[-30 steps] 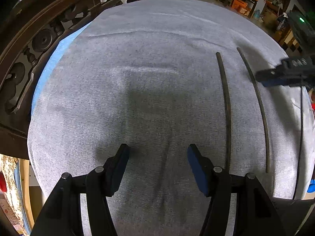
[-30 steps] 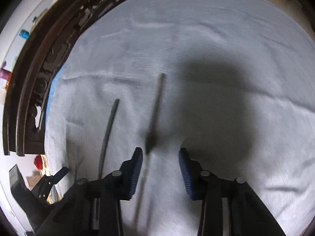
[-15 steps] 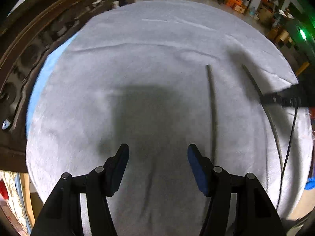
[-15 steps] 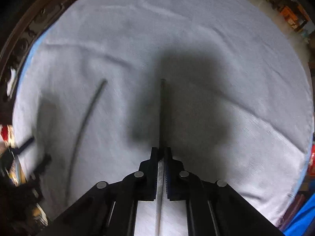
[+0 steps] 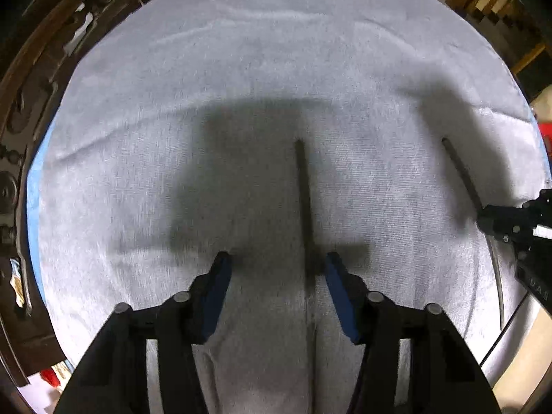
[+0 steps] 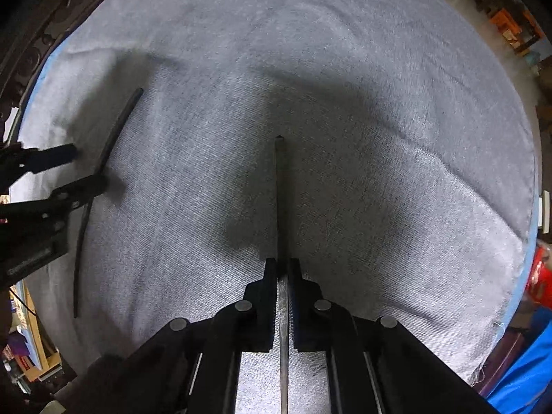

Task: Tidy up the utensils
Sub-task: 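Grasp one dark chopstick with the right tool while the left tool grasps another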

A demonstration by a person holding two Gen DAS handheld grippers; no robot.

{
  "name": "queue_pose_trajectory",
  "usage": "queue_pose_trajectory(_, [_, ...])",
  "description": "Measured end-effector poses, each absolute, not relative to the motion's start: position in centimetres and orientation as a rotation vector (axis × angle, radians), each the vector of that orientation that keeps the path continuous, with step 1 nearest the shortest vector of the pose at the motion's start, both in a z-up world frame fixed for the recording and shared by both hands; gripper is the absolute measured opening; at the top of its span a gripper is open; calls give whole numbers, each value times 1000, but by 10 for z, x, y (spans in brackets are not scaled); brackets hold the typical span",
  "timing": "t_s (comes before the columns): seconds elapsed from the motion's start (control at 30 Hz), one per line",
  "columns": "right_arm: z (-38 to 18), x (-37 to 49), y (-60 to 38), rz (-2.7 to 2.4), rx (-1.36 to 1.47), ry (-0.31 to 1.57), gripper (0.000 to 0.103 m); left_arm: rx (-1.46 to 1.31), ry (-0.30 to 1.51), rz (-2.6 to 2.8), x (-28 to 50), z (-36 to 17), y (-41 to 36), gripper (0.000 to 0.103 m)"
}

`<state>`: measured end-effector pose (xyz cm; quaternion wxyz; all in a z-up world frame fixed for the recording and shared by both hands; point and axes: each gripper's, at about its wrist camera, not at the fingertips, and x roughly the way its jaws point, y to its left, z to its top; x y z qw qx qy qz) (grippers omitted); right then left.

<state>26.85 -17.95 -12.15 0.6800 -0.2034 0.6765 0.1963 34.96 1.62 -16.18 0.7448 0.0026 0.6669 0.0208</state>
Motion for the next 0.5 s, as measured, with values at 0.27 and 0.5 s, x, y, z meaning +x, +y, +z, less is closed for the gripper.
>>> queue_pose_trajectory(0.27, [-121,266,-175,446,-503,1550,7,7,1537,-51,353,-160,0,6])
queue_pose_trajectory(0.5, [-120,262,-186,427,-528,1600,7,62,1619,-94,357,-161,0,7])
